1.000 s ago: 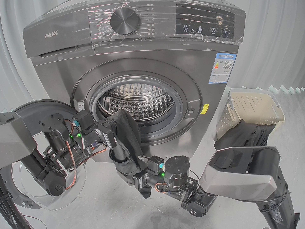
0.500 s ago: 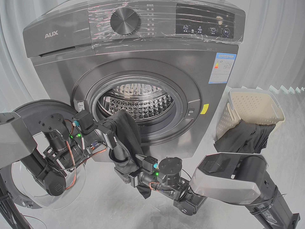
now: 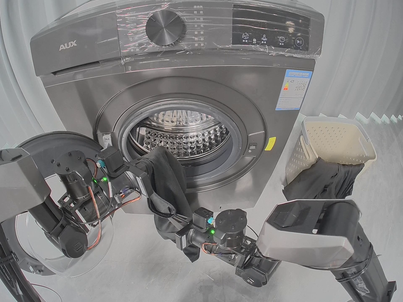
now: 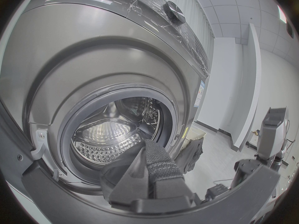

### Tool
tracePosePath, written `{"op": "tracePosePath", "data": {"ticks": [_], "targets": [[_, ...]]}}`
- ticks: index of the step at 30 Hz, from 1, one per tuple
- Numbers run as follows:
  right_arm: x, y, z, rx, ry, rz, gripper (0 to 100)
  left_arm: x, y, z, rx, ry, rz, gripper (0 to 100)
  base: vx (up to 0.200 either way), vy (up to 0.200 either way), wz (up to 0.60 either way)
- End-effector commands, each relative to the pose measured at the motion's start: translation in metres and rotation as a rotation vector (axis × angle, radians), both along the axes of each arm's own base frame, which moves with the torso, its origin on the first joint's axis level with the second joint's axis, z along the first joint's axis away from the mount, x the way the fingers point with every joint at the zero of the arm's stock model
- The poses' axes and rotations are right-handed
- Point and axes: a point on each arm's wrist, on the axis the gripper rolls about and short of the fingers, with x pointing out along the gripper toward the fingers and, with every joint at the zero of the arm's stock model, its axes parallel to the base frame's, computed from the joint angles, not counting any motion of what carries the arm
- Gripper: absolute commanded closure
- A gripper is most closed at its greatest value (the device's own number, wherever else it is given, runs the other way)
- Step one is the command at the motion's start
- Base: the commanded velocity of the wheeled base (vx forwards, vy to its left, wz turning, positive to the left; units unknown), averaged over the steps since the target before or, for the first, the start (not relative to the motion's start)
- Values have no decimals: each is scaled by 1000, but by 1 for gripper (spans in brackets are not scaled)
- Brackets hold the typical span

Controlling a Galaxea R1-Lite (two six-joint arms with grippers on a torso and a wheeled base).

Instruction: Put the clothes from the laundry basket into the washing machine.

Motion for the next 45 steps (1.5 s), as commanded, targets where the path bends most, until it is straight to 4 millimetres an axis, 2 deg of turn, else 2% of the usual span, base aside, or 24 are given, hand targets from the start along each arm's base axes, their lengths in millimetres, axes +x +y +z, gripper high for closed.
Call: {"op": "tracePosePath", "data": {"ticks": [1, 2, 6, 7, 8, 12, 13, 14, 15, 21, 27, 29, 30, 32, 36, 45], "targets": [[-14, -17, 43, 32, -23, 0, 100, 1, 1, -2, 2, 6, 5, 100, 0, 0, 0], [-16, -24, 52, 34, -25, -7, 100, 1, 1, -2, 2, 6, 5, 100, 0, 0, 0], [-24, -44, 67, 28, -23, -39, 100, 3, 5, -2, 2, 6, 19, 100, 0, 0, 0], [-24, -44, 67, 28, -23, -39, 100, 3, 5, -2, 2, 6, 19, 100, 0, 0, 0], [-28, -59, 77, 22, -18, -65, 100, 4, 8, -2, 2, 5, 25, 100, 0, 0, 0], [-27, -92, 96, 31, -26, -135, 100, 3, 12, 2, -1, -6, 31, 100, 0, 0, 0], [-27, -93, 97, 32, -25, -138, 100, 3, 12, 2, -2, -7, 31, 100, 0, 0, 0], [-25, -108, 107, 44, -35, -183, 100, 2, 13, 3, 0, -8, 31, 100, 0, 0, 0], [-25, -114, 111, 49, -41, -197, 100, 1, 13, 3, -2, -7, 29, 100, 0, 0, 0], [-25, -140, 140, 119, -105, -251, 100, -9, 17, 10, -13, -9, -1, 100, 0, 0, 0], [-34, -148, 161, 173, -153, -254, 100, -33, 24, 23, -11, -37, -85, 100, 0, 0, 0], [-34, -148, 161, 173, -153, -254, 100, -33, 24, 23, -11, -37, -85, 100, 0, 0, 0], [-41, -150, 174, 202, -182, -246, 100, -47, 28, 30, -12, -57, -134, 100, 0, 0, 0], [-46, -152, 184, 230, -207, -239, 100, -54, 30, 31, -7, -56, -155, 100, 0, 0, 0], [-50, -155, 193, 257, -221, -237, 100, -62, 32, 35, -9, -70, -165, 100, 0, 0, 0], [-52, -156, 213, 324, -263, -235, 100, -66, 38, 41, -14, -94, -148, 100, 0, 0, 0]]}}
